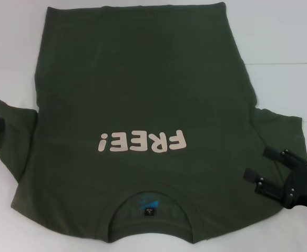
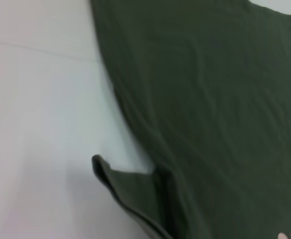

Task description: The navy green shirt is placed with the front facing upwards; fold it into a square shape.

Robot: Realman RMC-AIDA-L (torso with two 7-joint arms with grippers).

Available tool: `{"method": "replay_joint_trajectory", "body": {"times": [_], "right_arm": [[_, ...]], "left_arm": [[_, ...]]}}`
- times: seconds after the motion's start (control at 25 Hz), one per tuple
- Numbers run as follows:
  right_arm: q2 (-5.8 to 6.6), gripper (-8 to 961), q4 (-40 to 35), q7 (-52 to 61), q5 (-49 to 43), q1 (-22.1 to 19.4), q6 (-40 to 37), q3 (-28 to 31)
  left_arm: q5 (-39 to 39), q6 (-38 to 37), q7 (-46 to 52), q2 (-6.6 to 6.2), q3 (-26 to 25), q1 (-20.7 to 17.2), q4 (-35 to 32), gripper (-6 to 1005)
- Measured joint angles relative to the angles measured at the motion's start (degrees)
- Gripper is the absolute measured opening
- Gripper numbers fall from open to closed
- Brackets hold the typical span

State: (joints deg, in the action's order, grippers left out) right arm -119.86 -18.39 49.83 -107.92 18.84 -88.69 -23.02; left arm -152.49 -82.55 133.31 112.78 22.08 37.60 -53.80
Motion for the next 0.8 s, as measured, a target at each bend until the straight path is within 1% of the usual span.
{"method": "replay_joint_trajectory", "body": {"times": [0.2,0.52,0.64,0.8], "right_arm": [[-0.08,865,0.02,0.0,0.0,-0.13,-0.08,0.0],[-0.09,865,0.02,0.0,-0.01,-0.43,-0.12,0.0],[-0.09,865,0.02,0.0,-0.01,-0.49,-0.14,0.15],[-0.09,865,0.02,0.0,0.0,-0.35,-0.18,0.43]], "left_arm": [[0.0,-1.03,1.08,-0.74,0.11,1.91,-0.08,22],[0.46,-3.56,2.95,-0.79,0.48,4.02,-1.51,22],[1.15,-4.84,3.06,-0.12,0.74,4.23,-1.51,23],[1.57,-4.9,3.07,2.18,1.99,4.32,-1.16,23]]}}
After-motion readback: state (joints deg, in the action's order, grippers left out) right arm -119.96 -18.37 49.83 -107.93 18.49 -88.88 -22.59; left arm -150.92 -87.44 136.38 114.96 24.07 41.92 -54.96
